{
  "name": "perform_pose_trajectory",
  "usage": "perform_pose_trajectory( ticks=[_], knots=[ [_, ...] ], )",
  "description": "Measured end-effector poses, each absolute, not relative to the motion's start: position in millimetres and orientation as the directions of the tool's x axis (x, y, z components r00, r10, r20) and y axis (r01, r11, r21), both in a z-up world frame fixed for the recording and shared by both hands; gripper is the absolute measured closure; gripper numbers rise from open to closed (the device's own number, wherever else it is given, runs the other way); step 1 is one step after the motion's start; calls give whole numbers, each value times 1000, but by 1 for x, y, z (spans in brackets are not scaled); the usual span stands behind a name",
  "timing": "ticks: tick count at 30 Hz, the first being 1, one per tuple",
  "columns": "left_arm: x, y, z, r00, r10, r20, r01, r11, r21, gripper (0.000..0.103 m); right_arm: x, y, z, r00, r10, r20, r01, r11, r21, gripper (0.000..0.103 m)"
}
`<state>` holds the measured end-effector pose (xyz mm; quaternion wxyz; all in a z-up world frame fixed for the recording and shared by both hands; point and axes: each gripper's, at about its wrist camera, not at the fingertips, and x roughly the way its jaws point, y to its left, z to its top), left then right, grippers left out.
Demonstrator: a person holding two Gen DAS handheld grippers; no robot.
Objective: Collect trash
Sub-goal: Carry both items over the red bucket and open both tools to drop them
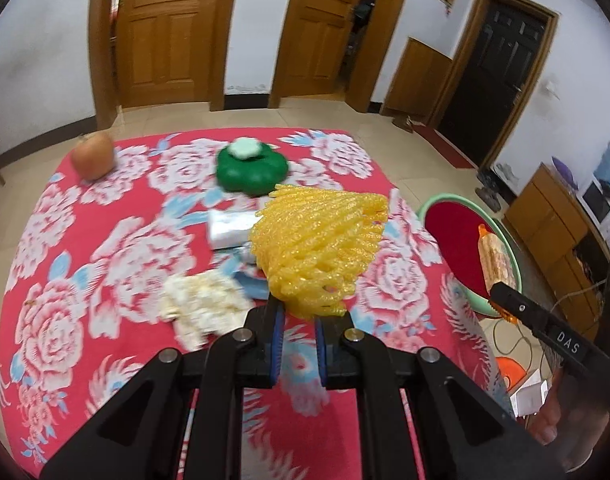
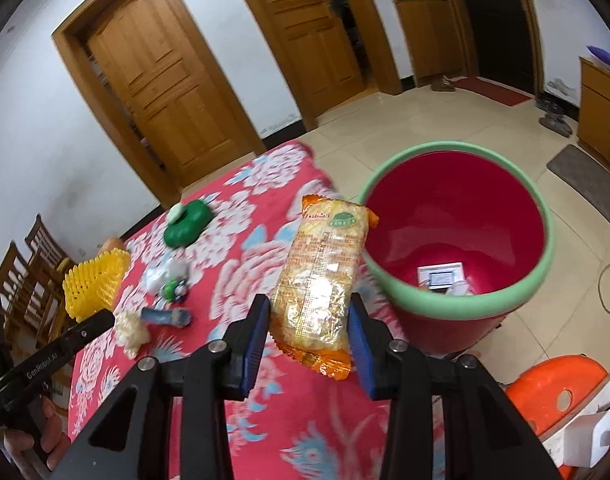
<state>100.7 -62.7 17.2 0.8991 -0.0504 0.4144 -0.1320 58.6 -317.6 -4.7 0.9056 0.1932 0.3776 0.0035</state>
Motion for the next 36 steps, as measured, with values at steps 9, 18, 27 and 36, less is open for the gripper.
perform_pose_trajectory(
  ticks=[9,18,27,36],
  knots=[
    [114,-123,15,593,-305,-746,287,945,-158,91,56,-369,-12,725,94,-682,239,895,377,61],
    [128,-176,9,561,-321,-763,369,922,-116,91,61,-408,-29,713,49,-699,334,853,402,60],
    [139,-209,1,532,-330,-780,419,903,-96,91,62,-428,-42,716,47,-697,372,819,437,56],
    [148,-239,-5,506,-358,-785,471,877,-96,91,48,-436,-35,732,19,-681,398,799,451,44]
  ],
)
